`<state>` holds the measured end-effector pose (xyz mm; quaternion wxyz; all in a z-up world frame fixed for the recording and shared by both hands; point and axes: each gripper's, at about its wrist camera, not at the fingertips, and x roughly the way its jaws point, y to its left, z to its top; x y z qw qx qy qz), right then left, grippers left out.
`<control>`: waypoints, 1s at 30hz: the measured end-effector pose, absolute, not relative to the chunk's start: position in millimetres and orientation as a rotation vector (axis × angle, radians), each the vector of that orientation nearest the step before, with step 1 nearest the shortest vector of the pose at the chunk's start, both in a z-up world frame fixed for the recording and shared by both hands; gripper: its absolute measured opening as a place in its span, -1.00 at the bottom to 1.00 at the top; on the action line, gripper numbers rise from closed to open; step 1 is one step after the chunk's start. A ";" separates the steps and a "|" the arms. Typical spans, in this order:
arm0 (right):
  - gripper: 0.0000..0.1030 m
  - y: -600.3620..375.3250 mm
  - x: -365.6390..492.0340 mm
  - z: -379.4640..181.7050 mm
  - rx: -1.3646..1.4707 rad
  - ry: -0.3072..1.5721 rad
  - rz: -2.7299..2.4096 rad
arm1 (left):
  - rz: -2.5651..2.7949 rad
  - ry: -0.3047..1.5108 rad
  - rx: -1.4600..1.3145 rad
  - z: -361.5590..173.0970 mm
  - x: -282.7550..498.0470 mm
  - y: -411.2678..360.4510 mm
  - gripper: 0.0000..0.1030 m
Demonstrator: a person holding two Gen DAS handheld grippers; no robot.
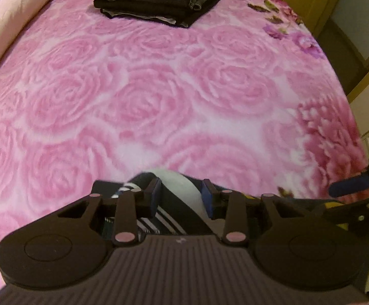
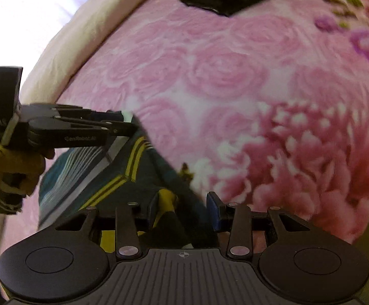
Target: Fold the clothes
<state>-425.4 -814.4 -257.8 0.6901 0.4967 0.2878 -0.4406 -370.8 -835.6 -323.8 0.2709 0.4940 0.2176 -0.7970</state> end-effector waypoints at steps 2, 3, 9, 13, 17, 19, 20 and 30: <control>-0.24 -813.6 -427.3 -253.5 1.108 0.644 -0.981 | -2.143 0.574 1.342 -325.3 -375.4 -840.9 -0.38; -0.24 -811.7 -426.0 -249.5 1.077 0.661 -0.983 | -2.141 0.582 1.340 -323.2 -374.1 -841.6 -0.37; -0.24 -801.9 -450.9 -244.4 1.143 0.641 -1.117 | -2.053 0.624 1.265 -288.3 -335.2 -833.9 -0.42; -0.24 -798.1 -473.0 -235.7 1.160 0.629 -1.147 | -1.946 0.681 1.181 -263.7 -287.5 -809.6 -0.42; -0.23 -798.2 -468.4 -227.2 1.126 0.670 -1.029 | -1.822 0.725 1.125 -248.7 -245.7 -764.5 -0.40; 0.28 -796.1 -463.4 -226.2 1.127 0.677 -0.998 | -1.788 0.734 1.103 -244.0 -231.9 -736.4 -0.34; 0.72 -795.0 -460.9 -225.7 1.127 0.681 -0.982 | -1.777 0.736 1.096 -242.8 -227.8 -720.5 -0.33; 0.74 -747.1 -440.0 -205.6 1.045 0.718 -0.887 | -1.861 0.598 1.050 -247.4 -236.7 -569.4 -0.08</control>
